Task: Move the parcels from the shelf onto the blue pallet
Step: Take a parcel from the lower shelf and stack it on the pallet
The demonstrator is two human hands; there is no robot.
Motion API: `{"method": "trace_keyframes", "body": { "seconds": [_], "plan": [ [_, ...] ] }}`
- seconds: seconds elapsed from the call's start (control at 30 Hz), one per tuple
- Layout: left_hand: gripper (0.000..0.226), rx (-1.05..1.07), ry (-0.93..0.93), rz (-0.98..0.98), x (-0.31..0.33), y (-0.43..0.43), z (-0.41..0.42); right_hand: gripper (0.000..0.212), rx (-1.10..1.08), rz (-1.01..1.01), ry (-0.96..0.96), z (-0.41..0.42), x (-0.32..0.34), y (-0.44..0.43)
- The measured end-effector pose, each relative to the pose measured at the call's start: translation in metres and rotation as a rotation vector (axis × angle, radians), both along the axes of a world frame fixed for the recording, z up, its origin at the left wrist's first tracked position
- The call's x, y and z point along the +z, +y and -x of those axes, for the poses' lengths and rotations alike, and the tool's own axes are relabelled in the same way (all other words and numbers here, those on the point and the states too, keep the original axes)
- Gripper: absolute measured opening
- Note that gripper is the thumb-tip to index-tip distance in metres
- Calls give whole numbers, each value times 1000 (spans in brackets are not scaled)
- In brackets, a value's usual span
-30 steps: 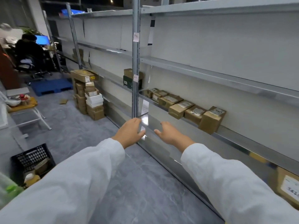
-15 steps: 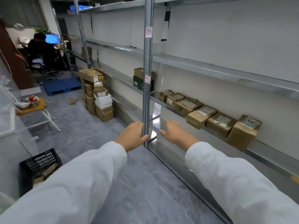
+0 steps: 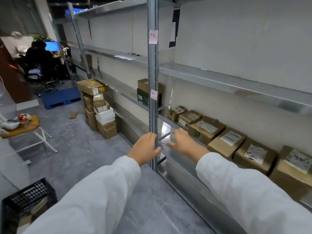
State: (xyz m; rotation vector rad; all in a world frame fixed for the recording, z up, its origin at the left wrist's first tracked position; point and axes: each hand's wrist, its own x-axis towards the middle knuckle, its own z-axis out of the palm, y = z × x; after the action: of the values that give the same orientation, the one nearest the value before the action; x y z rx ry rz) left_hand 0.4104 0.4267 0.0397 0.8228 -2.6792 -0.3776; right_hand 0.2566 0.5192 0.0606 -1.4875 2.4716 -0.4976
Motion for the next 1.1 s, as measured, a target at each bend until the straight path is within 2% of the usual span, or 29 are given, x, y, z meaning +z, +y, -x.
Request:
{"method": "trace_keyframes", "body": {
  "seconds": [0.17,0.43,0.53,0.7,0.97,1.1],
  "plan": [
    [46,-57,18,-28,-14,-58,39,59,-32,-23,13,26,-7,-52],
    [47,-150,2,-14,-22,-187,94,50,-190,-105,45,70,-17,-148],
    [43,-240,23,-13,-22,-222,119,44,-241,-127,60,81,-16,-185],
    [49,-349,5,14,-22,-280,153,43,-357,-108,46,93,-16,-229],
    [45,-437,-17,-9,-32,-332,212,39,-501,-96,-41,132,-33,-263],
    [46,-456,-22,-22,-41,-354,255,44,-521,-76,-89,167,-47,-288]
  ]
}}
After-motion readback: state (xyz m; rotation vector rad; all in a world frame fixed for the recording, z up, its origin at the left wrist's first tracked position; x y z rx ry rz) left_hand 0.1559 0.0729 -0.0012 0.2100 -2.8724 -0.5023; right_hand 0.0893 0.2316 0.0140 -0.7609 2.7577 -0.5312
